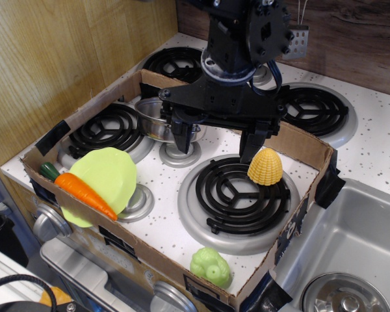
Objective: Take broccoli out of pan
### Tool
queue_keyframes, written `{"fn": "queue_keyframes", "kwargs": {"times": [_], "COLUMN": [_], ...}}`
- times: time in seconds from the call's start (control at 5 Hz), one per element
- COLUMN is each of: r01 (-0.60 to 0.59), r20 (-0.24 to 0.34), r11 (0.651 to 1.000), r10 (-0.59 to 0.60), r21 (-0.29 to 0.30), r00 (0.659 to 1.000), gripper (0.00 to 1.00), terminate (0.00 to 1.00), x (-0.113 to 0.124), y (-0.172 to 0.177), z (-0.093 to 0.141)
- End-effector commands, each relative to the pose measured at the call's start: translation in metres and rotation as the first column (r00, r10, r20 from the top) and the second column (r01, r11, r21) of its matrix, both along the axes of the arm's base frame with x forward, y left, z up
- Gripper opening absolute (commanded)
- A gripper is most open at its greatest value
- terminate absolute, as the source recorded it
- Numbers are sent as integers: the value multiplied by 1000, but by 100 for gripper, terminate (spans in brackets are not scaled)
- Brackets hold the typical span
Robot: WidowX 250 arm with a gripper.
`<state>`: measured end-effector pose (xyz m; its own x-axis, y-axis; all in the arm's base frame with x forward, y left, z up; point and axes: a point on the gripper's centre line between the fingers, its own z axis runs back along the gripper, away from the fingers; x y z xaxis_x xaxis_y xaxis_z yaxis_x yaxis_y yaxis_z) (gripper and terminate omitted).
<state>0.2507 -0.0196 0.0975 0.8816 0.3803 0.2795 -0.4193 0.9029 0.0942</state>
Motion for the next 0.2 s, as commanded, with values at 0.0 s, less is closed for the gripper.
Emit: {"fn": "queue_keyframes", "kwargs": {"times": [0.0], "r01": [-3], "r20": [57], "r11": [1000], "r10": [4], "r21": [-15], "r00": [998], "gripper": [100], "terminate": [100], "x": [13], "y": [-11], "z": [19]}}
